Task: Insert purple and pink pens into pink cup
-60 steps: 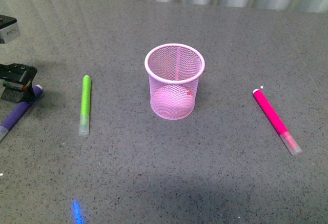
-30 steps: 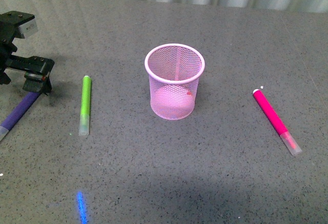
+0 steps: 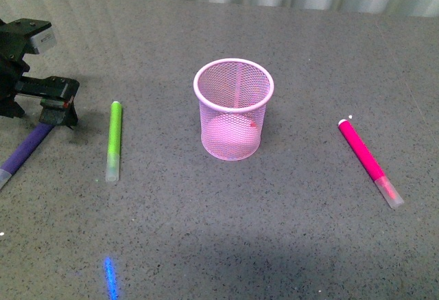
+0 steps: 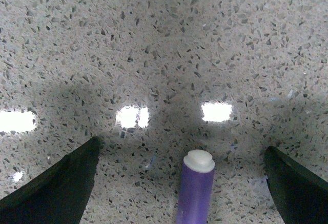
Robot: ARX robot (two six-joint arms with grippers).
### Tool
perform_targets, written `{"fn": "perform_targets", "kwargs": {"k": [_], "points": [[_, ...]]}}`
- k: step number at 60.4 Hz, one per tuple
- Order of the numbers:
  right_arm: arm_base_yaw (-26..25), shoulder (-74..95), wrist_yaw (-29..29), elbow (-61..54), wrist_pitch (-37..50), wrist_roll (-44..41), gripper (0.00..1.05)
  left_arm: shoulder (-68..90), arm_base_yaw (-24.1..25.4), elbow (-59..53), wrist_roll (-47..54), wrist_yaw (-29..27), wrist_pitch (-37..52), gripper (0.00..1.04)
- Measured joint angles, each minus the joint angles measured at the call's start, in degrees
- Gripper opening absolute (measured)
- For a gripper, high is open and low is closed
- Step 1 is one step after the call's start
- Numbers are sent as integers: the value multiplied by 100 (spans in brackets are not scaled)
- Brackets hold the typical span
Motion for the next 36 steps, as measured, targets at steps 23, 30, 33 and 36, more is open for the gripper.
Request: {"fn": "perform_targets", "kwargs": {"k": [23, 30, 33, 36], "points": [[0, 0, -2, 0, 0, 0, 97, -232, -44, -400, 13, 68, 9, 97], [0, 0, -2, 0, 0, 0, 97, -264, -42, -463, 11, 68, 46, 90], [0, 0, -2, 0, 0, 0, 97, -275, -37, -490, 9, 77, 70, 87], [0, 0, -2, 0, 0, 0, 97, -278, -35, -498, 9, 83, 76, 81]]}}
